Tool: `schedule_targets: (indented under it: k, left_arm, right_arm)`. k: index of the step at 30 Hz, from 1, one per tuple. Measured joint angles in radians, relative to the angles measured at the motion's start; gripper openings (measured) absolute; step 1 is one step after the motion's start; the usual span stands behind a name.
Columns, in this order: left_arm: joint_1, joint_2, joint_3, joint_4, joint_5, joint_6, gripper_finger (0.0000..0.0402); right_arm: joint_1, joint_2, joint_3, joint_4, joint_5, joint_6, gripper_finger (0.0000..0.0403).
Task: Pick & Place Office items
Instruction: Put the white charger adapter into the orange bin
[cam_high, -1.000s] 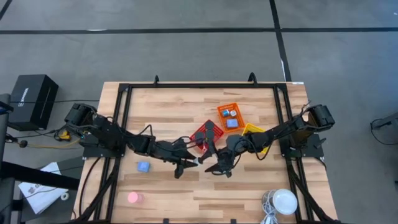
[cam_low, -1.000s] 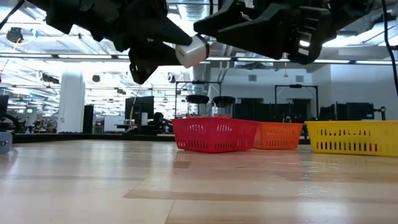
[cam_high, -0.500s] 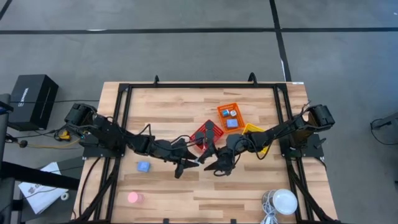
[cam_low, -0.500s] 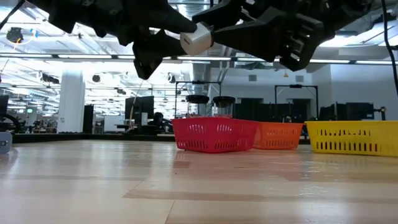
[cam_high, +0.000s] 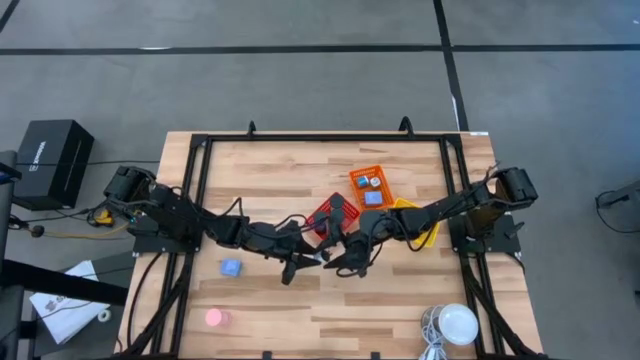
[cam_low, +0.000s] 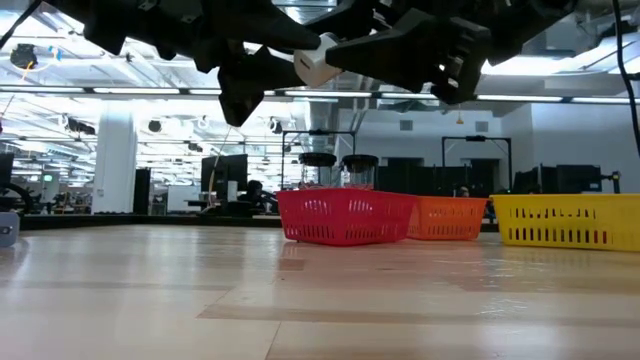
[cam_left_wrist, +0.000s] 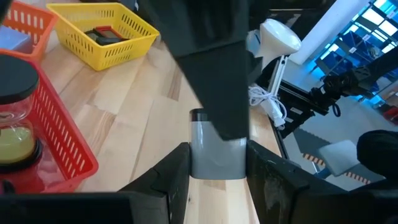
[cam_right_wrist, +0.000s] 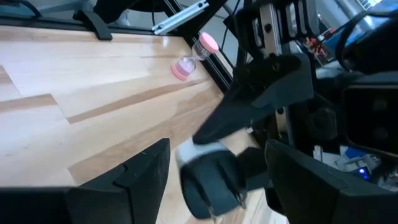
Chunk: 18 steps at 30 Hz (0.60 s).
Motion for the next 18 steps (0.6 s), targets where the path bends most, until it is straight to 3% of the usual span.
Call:
schedule_targets:
  k: [11, 18]
  left_arm:
    - [0.003, 0.000, 0.000, 0.016, 0.010, 0.000, 0.0132]
    - [0.012, 0.000, 0.000, 0.020, 0.013, -0.009, 0.0136]
  right_arm:
    - [-0.002, 0.000, 0.008, -0.040, -0.001, 0.000, 0.0248]
    - [0.001, 0.000, 0.008, -0.047, 0.001, 0.000, 0.0179]
